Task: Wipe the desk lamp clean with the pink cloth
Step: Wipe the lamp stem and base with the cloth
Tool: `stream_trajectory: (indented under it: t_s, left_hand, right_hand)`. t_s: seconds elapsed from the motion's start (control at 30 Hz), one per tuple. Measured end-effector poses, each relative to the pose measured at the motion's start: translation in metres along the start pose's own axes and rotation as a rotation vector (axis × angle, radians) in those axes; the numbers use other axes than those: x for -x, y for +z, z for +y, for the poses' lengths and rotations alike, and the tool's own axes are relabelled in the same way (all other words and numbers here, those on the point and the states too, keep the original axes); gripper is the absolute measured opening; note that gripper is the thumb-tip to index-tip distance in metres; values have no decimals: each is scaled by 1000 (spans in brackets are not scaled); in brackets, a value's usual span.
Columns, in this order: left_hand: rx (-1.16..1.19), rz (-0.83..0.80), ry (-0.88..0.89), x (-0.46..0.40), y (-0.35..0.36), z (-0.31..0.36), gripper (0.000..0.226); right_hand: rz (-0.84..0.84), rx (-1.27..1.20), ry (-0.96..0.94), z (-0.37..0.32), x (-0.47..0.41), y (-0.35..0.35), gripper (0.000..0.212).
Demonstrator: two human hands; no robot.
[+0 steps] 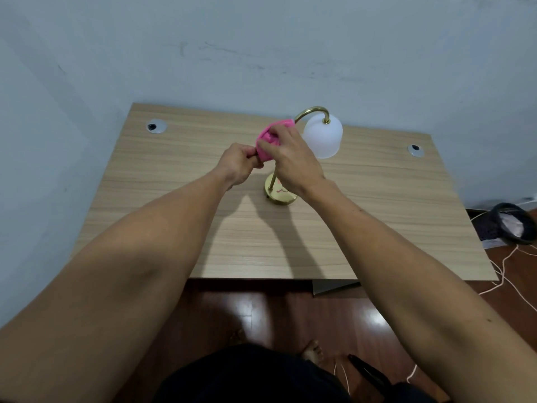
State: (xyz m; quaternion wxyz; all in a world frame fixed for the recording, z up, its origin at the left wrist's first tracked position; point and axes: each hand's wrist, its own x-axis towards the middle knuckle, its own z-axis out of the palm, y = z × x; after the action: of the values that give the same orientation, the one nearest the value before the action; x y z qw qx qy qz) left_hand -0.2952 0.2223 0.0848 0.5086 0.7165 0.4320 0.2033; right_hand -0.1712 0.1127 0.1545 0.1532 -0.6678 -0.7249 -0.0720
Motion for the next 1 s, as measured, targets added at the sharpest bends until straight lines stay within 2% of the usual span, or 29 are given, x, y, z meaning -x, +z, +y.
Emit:
stream_trajectory:
  t_s: [0.07, 0.13, 0.23, 0.27, 0.33, 0.4, 0.5, 0.57, 0.67, 0.73, 0.8, 0.87, 0.93, 1.0]
  left_hand:
    - [-25, 1, -2, 0, 0, 1, 17]
    - [0, -13, 1, 1, -1, 1, 19]
    - [-6, -24, 7, 4, -2, 4, 20]
    - [-32, -23, 13, 3, -2, 3, 19]
    - [-90, -13, 13, 2, -2, 5, 15]
    - [-97, 1, 17, 4, -2, 7, 14]
    - [-39, -16, 31, 6, -2, 5, 17]
    - [-80, -20, 41, 8, -3, 7, 15]
    - [-124, -10, 62, 7, -3, 8, 16]
    - [-126, -22, 55, 8, -3, 10, 16]
    - [-111, -38, 66, 10, -2, 10, 18]
    - [-78, -48, 85, 13, -1, 12, 18]
    - [-80, -39, 93, 13, -2, 13, 18]
    - [-77, -41, 92, 13, -2, 14, 17]
  right_hand:
    - [11, -10, -7, 5, 1, -1, 42]
    - [64, -115, 137, 9, 6, 4, 45]
    - [52, -132, 239, 1, 7, 4, 29]
    - [31, -136, 224, 0, 6, 1, 29]
    - [-2, -97, 79, -5, 4, -5, 40]
    - [53, -31, 9, 4, 6, 5, 44]
    - [127, -144, 205, 4, 6, 8, 25]
    - [98, -159, 190, 2, 6, 5, 25]
    - [74, -10, -56, 6, 10, 4, 41]
    - [104, -63, 45, 8, 14, 12, 46]
    - [163, -293, 314, -2, 20, 11, 36]
    - [177, -420, 488, 3, 33, 18, 31]
    - [140, -471, 578, 5, 47, 15, 33]
    - [162, -479, 583, 15, 61, 18, 43]
